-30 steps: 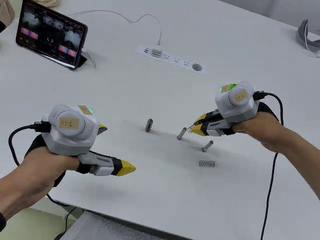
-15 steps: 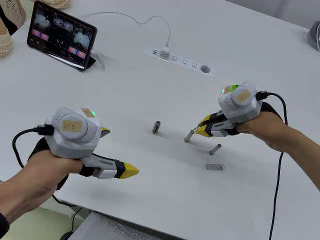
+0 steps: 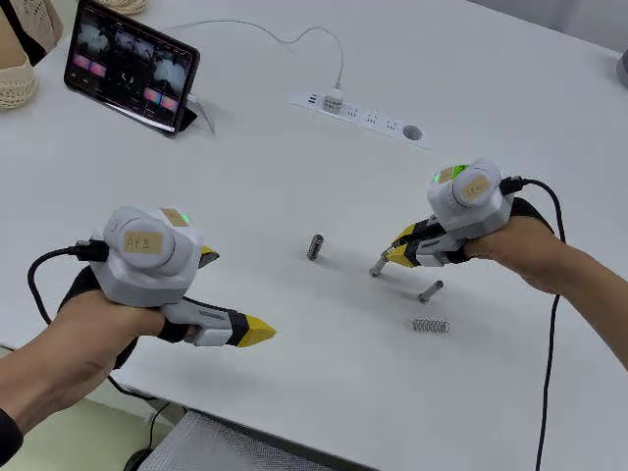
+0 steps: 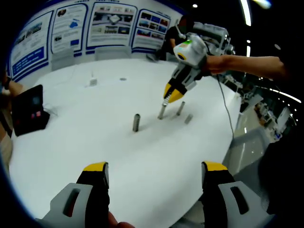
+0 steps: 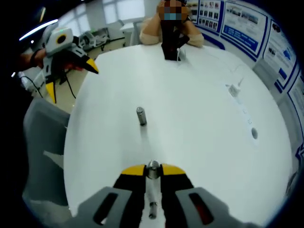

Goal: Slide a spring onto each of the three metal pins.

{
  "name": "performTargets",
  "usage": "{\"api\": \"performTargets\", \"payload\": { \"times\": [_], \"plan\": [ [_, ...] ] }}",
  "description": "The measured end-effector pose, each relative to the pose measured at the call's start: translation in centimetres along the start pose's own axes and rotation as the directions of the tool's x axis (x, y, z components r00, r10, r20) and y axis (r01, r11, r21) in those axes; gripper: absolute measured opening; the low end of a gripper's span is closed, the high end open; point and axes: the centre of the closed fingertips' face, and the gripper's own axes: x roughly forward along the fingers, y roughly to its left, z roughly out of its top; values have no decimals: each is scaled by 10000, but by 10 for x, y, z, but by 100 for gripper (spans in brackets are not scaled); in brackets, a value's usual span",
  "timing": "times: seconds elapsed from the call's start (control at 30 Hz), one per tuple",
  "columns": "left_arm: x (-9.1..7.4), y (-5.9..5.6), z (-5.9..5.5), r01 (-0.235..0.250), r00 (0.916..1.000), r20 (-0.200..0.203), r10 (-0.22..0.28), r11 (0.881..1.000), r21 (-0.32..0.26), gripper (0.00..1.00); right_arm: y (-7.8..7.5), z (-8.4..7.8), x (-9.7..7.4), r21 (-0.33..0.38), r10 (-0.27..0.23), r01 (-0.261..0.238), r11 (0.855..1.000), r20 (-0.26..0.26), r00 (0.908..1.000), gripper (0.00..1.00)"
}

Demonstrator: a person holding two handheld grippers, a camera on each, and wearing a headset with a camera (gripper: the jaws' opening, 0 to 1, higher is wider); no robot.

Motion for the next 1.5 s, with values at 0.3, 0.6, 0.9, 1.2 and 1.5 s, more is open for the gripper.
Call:
{"api": "performTargets", "payload": {
  "times": [0.3,0.6,0.9,1.2,1.5],
  "plan": [
    [-1,0,0,-12,10000,6,12,10000,-37,81,0,0,7,-124,101,-102,9999,-129,9999,13],
    [-1,1,-1,-15,10000,-14,15,10000,-36,81,-3,-3,17,-297,136,-144,9995,-286,9995,13],
    [-1,3,-4,-39,9999,-117,38,10000,-35,81,-3,-12,29,-606,167,-207,9979,-669,9976,13],
    [1,5,-3,-39,9999,-112,39,10000,-16,81,-6,-20,39,-598,161,-212,9980,-835,9964,13],
    [2,4,-5,-38,9999,-151,38,10000,-1,81,-8,-25,44,-502,208,-256,9984,-926,9955,13]
  ]
}}
